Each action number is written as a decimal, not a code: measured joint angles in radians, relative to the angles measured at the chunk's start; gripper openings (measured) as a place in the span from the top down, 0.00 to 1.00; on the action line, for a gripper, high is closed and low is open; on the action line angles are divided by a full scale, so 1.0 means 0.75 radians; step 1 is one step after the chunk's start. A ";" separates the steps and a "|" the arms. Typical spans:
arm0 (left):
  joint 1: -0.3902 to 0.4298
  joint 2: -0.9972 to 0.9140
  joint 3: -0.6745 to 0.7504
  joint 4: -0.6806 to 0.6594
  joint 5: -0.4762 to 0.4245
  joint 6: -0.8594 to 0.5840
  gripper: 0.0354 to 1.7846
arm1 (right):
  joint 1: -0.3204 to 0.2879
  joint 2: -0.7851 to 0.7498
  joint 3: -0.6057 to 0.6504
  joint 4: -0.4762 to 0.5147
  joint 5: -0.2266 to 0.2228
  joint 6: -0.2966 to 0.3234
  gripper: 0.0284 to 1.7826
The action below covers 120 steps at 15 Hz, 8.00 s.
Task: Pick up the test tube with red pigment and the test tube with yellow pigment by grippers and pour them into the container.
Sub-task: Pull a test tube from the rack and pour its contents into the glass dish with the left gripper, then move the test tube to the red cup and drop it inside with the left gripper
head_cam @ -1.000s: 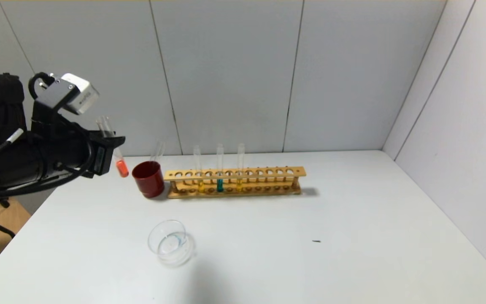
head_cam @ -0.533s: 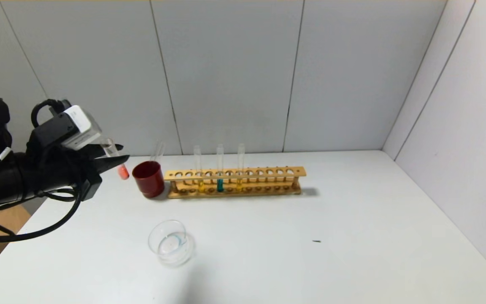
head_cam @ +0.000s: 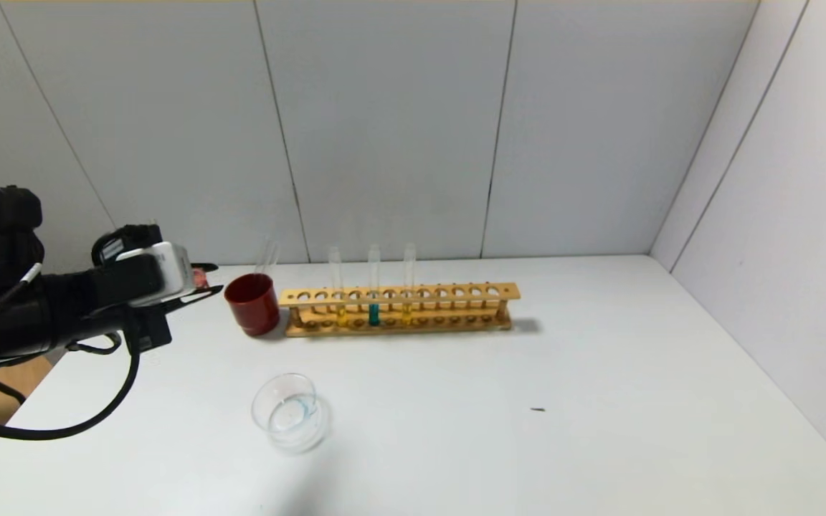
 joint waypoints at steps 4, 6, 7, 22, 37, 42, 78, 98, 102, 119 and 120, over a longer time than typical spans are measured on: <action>0.012 0.003 0.010 0.002 -0.003 0.317 0.84 | -0.001 0.000 0.000 0.000 0.000 0.001 0.02; 0.010 0.014 0.024 -0.001 0.001 0.437 0.84 | -0.001 0.000 0.000 0.000 0.000 0.000 0.02; 0.010 0.027 0.028 -0.001 0.001 0.491 0.84 | -0.001 0.000 0.000 0.000 0.000 0.000 0.02; -0.014 0.253 0.121 -0.254 0.013 0.827 0.84 | -0.001 0.000 0.000 0.000 0.000 0.001 0.02; -0.077 0.498 0.125 -0.555 0.114 1.099 0.84 | 0.000 0.000 0.000 0.000 0.000 0.000 0.02; -0.074 0.527 0.096 -0.556 0.115 1.197 0.84 | -0.001 0.000 0.000 0.000 -0.001 0.001 0.02; -0.174 0.477 0.072 -0.717 0.203 1.633 0.84 | -0.001 0.000 0.000 0.000 -0.001 0.001 0.02; -0.158 0.119 0.049 -0.201 0.685 0.183 0.84 | -0.001 0.000 0.000 0.000 0.000 0.000 0.02; -0.179 0.066 -0.060 -0.064 0.707 -0.567 0.84 | -0.001 0.000 0.000 0.000 -0.001 0.000 0.02; -0.067 0.493 -0.432 -0.277 0.713 -1.598 0.84 | -0.001 0.000 0.000 0.000 -0.001 0.001 0.02; -0.062 0.524 -0.464 -0.272 0.714 -1.598 0.84 | 0.000 0.000 0.000 0.000 -0.001 0.001 0.02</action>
